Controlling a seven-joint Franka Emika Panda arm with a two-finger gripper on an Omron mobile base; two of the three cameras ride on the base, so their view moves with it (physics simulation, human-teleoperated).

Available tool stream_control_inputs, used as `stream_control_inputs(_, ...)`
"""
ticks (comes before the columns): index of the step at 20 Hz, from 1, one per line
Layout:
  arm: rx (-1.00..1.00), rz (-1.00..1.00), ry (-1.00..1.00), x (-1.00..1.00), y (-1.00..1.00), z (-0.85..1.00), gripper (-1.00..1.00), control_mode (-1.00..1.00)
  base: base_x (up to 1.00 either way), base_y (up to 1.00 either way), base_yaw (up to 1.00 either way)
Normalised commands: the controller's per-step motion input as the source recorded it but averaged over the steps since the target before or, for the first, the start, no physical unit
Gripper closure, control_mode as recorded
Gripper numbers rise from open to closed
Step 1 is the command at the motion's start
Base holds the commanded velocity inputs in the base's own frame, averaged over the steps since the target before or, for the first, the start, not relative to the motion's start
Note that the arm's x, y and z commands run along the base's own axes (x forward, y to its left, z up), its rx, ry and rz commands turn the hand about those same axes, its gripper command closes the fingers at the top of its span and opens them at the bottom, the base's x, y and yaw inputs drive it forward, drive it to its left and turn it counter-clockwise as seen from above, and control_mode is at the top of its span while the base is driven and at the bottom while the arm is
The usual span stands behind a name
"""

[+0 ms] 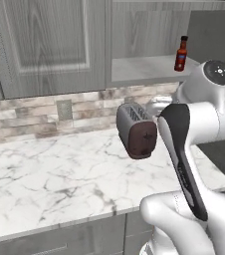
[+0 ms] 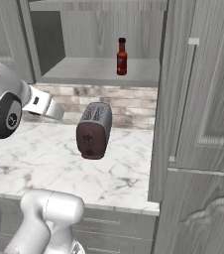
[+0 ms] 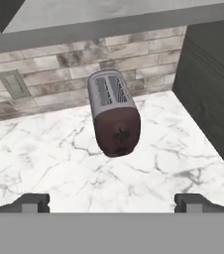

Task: Move the condiment bottle and condiment bottle from the cabinet to the dining counter.

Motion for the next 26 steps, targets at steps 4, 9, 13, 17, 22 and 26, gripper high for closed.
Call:
stream_control_inputs(4, -0.02, 0.00, 0.02, 0.00, -0.54, 0.07, -1.00, -1.00, 0.00, 0.00, 0.00)
stream_control_inputs(9, 0.00, 0.00, -0.01, 0.00, -0.34, 0.00, -1.00, -1.00, 0.00, 0.00, 0.00)
stream_control_inputs(13, 0.00, 0.00, -0.08, 0.00, -0.29, 0.03, -1.00, -1.00, 0.00, 0.00, 0.00)
stream_control_inputs(17, 0.00, 0.00, -0.06, 0.00, -0.33, 0.14, -1.00, -1.00, 0.00, 0.00, 0.00)
stream_control_inputs(22, 0.00, -0.03, -0.07, 0.00, -0.31, 0.18, -1.00, -1.00, 0.00, 0.00, 0.00)
stream_control_inputs(26, -0.01, -0.06, 0.00, 0.01, -0.14, 0.21, -1.00, -1.00, 0.00, 0.00, 0.00)
